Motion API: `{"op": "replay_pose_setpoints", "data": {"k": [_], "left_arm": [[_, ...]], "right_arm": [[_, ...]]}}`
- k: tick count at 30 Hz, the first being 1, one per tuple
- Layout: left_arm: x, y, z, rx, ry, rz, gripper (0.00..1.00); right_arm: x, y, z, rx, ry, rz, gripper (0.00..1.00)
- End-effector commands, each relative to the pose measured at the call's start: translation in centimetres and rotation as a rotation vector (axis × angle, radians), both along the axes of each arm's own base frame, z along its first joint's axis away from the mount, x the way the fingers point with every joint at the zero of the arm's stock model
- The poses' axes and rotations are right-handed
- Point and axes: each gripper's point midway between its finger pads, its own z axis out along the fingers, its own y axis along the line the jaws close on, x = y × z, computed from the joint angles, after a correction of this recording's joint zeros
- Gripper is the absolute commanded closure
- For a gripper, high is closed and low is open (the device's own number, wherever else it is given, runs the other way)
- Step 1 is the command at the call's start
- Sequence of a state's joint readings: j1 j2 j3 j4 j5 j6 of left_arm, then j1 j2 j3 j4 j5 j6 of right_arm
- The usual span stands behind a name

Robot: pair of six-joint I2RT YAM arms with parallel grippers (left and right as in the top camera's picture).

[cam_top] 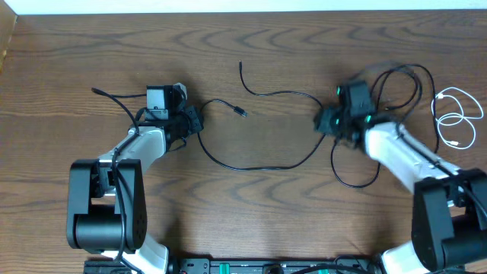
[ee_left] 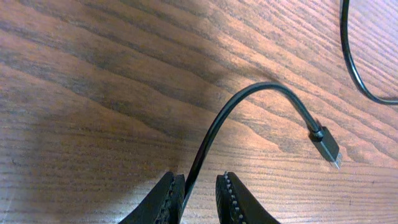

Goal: Untangle cables

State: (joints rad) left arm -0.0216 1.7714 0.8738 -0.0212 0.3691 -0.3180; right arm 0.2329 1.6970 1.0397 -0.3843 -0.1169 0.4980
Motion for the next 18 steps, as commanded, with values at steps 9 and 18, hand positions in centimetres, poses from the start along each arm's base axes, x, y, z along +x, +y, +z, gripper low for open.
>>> {"op": "replay_pose_setpoints", "data": {"k": [9, 18], "left_arm": [[-0.7, -3.8, -0.4, 0.007, -0.005, -0.105, 0.76], [-0.3, -4.9, -0.3, 0.062, -0.042, -0.119, 0.76]], "right_arm": [[4.1, 2.0, 7.2, -0.006, -0.158, 0.179, 0.13], [6.1, 4.6, 5.6, -0.015, -0.265, 0.259, 0.25]]}}
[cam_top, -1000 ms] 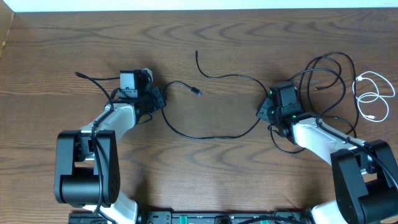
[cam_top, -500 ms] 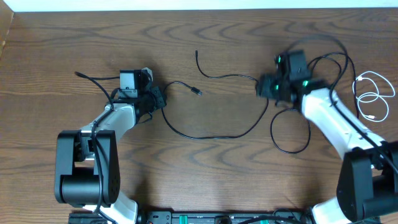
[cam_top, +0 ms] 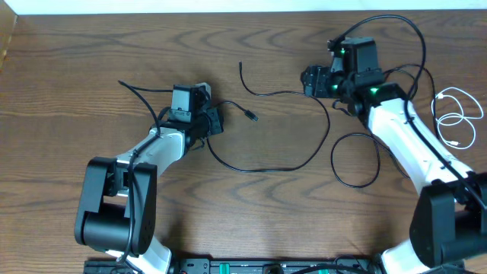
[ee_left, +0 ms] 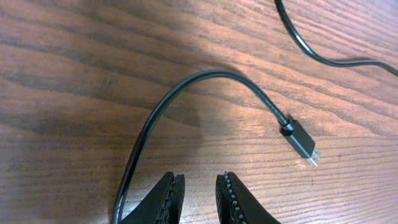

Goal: Untangle cables

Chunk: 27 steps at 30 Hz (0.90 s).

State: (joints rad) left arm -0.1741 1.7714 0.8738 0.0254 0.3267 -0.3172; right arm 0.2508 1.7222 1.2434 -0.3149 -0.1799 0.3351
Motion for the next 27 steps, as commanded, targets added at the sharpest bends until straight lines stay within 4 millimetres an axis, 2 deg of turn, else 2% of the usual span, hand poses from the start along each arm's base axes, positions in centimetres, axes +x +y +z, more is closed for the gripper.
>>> {"op": "replay_pose_setpoints", "data": {"k": [1, 5, 9, 10, 12, 16, 18, 27], "left_arm": [[0.0, 0.5, -0.7, 0.032, 0.006, 0.011, 0.76], [0.0, 0.6, -0.7, 0.032, 0.006, 0.011, 0.76], [0.0, 0.6, -0.7, 0.032, 0.004, 0.012, 0.76], [0.0, 0.5, -0.7, 0.032, 0.003, 0.012, 0.76], [0.1, 0.5, -0.7, 0.032, 0.002, 0.012, 0.76], [0.2, 0.5, -0.6, 0.031, -0.003, 0.012, 0.76], [0.2, 0.5, -0.6, 0.031, -0.005, 0.012, 0.76], [0.2, 0.6, -0.6, 0.031, -0.005, 0.013, 0.76]], "right_arm": [[0.2, 1.6, -2.7, -0.047, -0.002, 0.081, 0.25], [1.5, 2.9, -5.2, -0.044, -0.015, 0.099, 0.21], [2.4, 4.2, -8.9, -0.038, -0.002, 0.123, 0.18], [2.5, 4.6, -9.9, -0.035, 0.002, 0.131, 0.13], [2.5, 5.5, -11.5, -0.022, 0.01, 0.156, 0.1], [1.8, 7.5, -14.1, 0.018, 0.038, 0.22, 0.08], [1.1, 8.5, -14.9, 0.04, 0.059, 0.256, 0.09], [-3.5, 12.6, -15.6, 0.094, 0.16, 0.439, 0.1]]}}
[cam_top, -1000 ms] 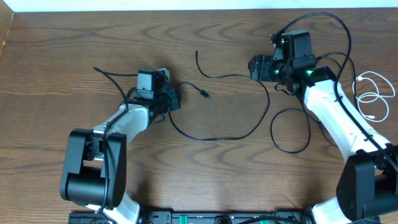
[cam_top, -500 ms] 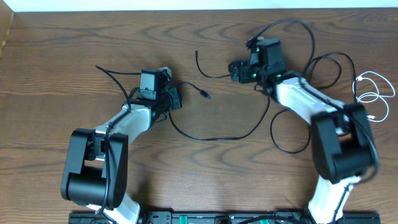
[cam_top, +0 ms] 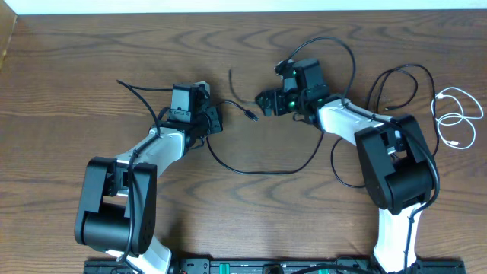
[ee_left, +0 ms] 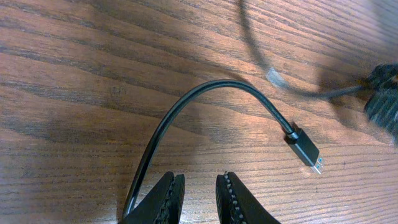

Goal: Untangle cables

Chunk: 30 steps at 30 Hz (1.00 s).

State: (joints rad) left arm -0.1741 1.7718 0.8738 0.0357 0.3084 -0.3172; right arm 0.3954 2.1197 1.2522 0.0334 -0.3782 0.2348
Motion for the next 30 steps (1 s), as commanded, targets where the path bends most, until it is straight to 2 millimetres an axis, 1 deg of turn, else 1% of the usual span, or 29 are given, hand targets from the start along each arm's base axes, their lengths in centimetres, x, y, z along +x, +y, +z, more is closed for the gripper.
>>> {"op": "replay_pose_setpoints", "data": {"k": [1, 4, 7, 12, 16, 21, 23, 26, 30], "left_arm": [[-0.1, 0.3, -0.6, 0.018, 0.008, 0.002, 0.76], [0.0, 0.6, -0.7, 0.02, 0.009, 0.01, 0.76], [0.0, 1.5, -0.8, 0.026, 0.02, 0.033, 0.76], [-0.1, 3.3, -0.9, 0.015, 0.042, 0.077, 0.76], [-0.1, 3.4, -0.1, -0.058, 0.041, 0.066, 0.76], [0.0, 3.9, 0.2, -0.109, 0.05, 0.088, 0.76], [0.0, 4.0, 0.2, -0.109, 0.05, 0.092, 0.76], [0.0, 4.0, 0.2, -0.109, 0.05, 0.092, 0.76], [0.0, 4.0, 0.2, -0.109, 0.05, 0.092, 0.76]], "right_arm": [[-4.0, 1.9, -3.3, 0.001, 0.126, 0.102, 0.09], [-5.0, 3.0, -3.4, -0.009, 0.125, 0.14, 0.07], [-5.8, 4.3, -3.3, -0.015, 0.109, 0.185, 0.06], [-7.4, 5.6, -3.8, -0.063, 0.08, 0.276, 0.12], [-9.1, 5.1, -5.1, -0.136, 0.139, 0.277, 0.17], [-12.2, 4.9, -6.3, -0.2, 0.242, 0.311, 0.27], [-13.2, 4.1, -7.0, -0.259, 0.276, 0.305, 0.3], [-13.9, 2.8, -7.7, -0.338, 0.305, 0.287, 0.33], [-15.1, 1.6, -8.0, -0.383, 0.365, 0.284, 0.37]]}}
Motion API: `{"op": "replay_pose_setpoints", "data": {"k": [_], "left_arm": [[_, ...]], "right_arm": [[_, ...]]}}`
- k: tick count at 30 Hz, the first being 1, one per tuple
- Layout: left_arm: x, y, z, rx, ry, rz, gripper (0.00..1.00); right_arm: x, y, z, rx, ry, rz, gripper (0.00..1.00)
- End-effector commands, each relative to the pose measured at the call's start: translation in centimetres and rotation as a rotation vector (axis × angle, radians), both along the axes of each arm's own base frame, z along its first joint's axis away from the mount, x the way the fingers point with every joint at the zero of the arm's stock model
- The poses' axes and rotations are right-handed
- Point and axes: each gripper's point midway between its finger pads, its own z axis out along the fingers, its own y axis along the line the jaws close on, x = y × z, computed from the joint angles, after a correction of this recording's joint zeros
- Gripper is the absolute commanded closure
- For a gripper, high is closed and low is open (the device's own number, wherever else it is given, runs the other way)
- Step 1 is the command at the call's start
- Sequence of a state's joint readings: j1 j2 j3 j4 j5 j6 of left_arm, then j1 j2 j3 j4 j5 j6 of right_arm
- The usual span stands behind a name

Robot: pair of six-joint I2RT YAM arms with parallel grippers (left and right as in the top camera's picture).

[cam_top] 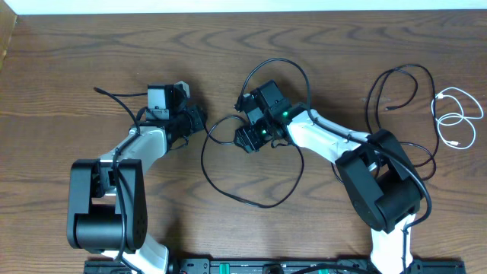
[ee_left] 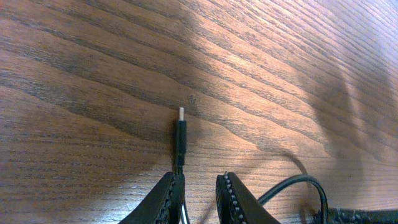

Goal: Untangle cables

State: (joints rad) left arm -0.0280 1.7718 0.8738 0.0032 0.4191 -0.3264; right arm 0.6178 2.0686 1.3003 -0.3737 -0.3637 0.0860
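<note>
A long black cable [cam_top: 259, 204] lies in loose loops at the table's middle. One loop arches over my right gripper [cam_top: 245, 138], which appears shut on this cable. My left gripper [cam_top: 198, 121] is just left of the loops. In the left wrist view its jaws [ee_left: 199, 186] stand a narrow gap apart. The cable's plug [ee_left: 180, 140] points away just ahead of the left finger. Another bend of the cable [ee_left: 292, 182] curves at lower right. Whether the cord runs between the jaws is unclear.
A second black cable [cam_top: 370, 97] is coiled at the right, partly under the right arm. A white cable [cam_top: 459, 116] lies looped at the far right edge. Bare brown wood table [cam_top: 91, 46] surrounds them.
The left gripper has moved left, and the plug, then to its right, now points away at its left finger. The right gripper has moved left and nearer, with the cable bunched into tighter loops.
First the arms were wide apart, the cable stretched between them and running through the left jaws. Then the left gripper stood further right with the cord beside its jaws. The right gripper came leftward each moment with the cable. Now both grippers are close together among loops.
</note>
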Motion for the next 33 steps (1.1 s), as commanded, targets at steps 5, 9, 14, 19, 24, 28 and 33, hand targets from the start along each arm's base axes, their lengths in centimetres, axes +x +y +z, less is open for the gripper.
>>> {"op": "replay_pose_setpoints", "data": {"k": [5, 9, 14, 19, 24, 28, 33], "left_arm": [[-0.2, -0.1, 0.1, -0.017, 0.005, 0.002, 0.76], [-0.2, -0.1, 0.1, -0.017, 0.005, 0.002, 0.76], [-0.2, -0.1, 0.1, -0.017, 0.004, 0.002, 0.76], [-0.2, -0.1, 0.1, -0.017, 0.004, 0.002, 0.76], [-0.2, -0.1, 0.1, -0.017, 0.004, 0.002, 0.76], [-0.2, -0.1, 0.1, -0.017, 0.004, 0.002, 0.76], [-0.2, -0.1, 0.1, -0.017, 0.004, 0.002, 0.76]], "right_arm": [[-4.8, -6.0, -7.0, -0.296, 0.193, -0.052, 0.37], [-6.2, -6.7, -7.2, -0.336, 0.239, -0.042, 0.37], [-6.9, -6.6, -7.3, -0.371, 0.229, -0.02, 0.43], [-7.2, -6.3, -7.0, -0.431, 0.196, 0.006, 0.44], [-8.1, -7.6, -6.8, -0.569, 0.16, 0.052, 0.42], [-8.8, -7.5, -6.7, -0.609, 0.143, 0.079, 0.45], [-9.0, -7.7, -6.6, -0.688, 0.073, 0.108, 0.53]]}}
